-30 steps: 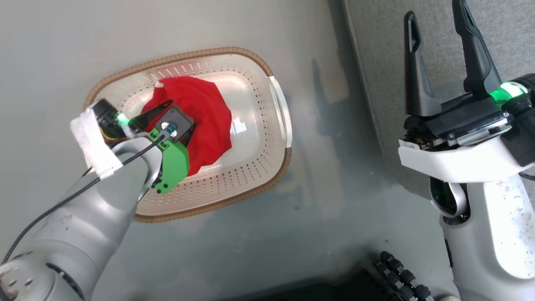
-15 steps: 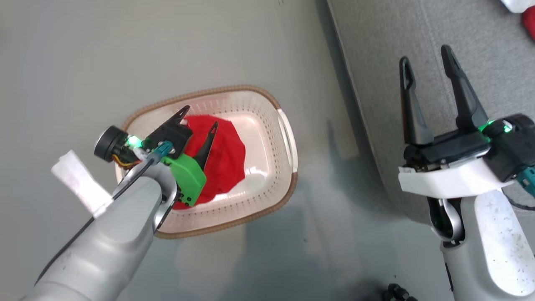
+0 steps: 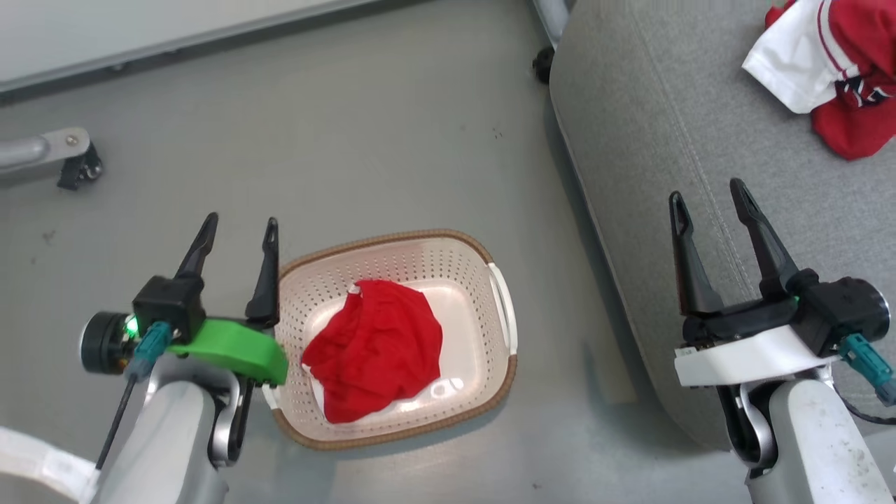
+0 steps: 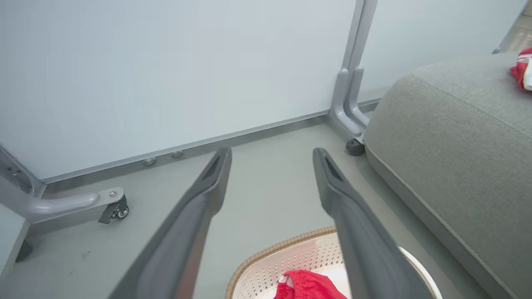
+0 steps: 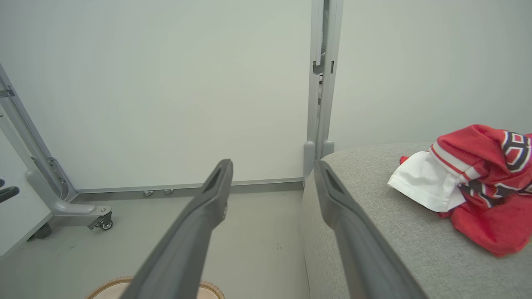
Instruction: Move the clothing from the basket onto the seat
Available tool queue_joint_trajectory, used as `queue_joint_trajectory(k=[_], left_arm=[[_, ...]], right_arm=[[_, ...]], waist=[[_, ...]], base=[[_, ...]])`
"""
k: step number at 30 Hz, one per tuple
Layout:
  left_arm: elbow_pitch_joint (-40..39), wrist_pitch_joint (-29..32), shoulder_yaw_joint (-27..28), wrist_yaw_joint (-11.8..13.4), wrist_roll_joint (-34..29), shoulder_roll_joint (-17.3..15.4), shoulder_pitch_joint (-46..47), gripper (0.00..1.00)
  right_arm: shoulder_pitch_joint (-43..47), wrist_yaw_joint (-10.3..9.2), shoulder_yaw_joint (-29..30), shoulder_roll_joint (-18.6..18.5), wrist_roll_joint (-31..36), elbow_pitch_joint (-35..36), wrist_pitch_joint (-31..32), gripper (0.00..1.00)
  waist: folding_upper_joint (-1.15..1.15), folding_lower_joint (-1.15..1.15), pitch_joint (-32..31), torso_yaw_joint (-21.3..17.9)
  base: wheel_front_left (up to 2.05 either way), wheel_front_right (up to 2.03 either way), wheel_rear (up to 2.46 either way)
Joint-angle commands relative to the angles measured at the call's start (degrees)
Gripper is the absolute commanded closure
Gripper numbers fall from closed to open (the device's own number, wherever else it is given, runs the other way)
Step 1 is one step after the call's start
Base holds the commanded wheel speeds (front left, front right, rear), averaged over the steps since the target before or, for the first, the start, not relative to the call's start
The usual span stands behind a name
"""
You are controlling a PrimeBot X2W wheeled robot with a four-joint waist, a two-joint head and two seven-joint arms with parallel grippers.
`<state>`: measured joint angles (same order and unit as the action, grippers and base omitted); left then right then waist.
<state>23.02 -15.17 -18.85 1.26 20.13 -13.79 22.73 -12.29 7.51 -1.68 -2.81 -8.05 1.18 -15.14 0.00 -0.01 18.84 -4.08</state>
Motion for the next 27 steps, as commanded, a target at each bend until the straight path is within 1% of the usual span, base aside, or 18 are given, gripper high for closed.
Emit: queue_joint_trajectory(k=[1,7,15,21,27], left_arm=[[-1.5,0.0,2.5,-0.3,-1.3,0.6,-3.1,0.0],[-7.3,0.0,10.6,-2.0,-5.7,3.0,-11.1,0.0],[-12.3,0.0,17.6,-3.6,-9.0,6.1,-18.4,0.0],[-13.3,0.0,21.2,-4.5,-10.9,7.5,-22.7,0.0],[-13.2,0.0,22.6,-5.8,-12.5,8.3,-24.4,0.0]], right_arm=[[1.7,-0.04,0.3,-0.2,0.2,-0.4,0.0,0.0],[5.1,-0.04,1.3,-0.2,0.4,-1.4,0.0,0.0],[8.1,-0.04,2.0,-0.2,0.3,-2.2,0.0,0.0],[10.2,-0.04,2.6,-0.2,0.1,-2.7,0.0,0.0],[11.3,-0.04,3.5,-0.2,-0.2,-2.8,0.0,0.0]], waist=[[0.0,0.01,-6.5,2.7],[0.0,0.01,-10.9,4.5],[0.0,0.01,-14.3,6.6],[0.0,0.01,-15.7,8.2],[0.0,0.01,-16.2,9.0]], base=[[0.0,0.0,0.0],[0.0,0.0,0.0],[0.0,0.0,0.0],[0.0,0.0,0.0],[0.0,0.0,0.0]])
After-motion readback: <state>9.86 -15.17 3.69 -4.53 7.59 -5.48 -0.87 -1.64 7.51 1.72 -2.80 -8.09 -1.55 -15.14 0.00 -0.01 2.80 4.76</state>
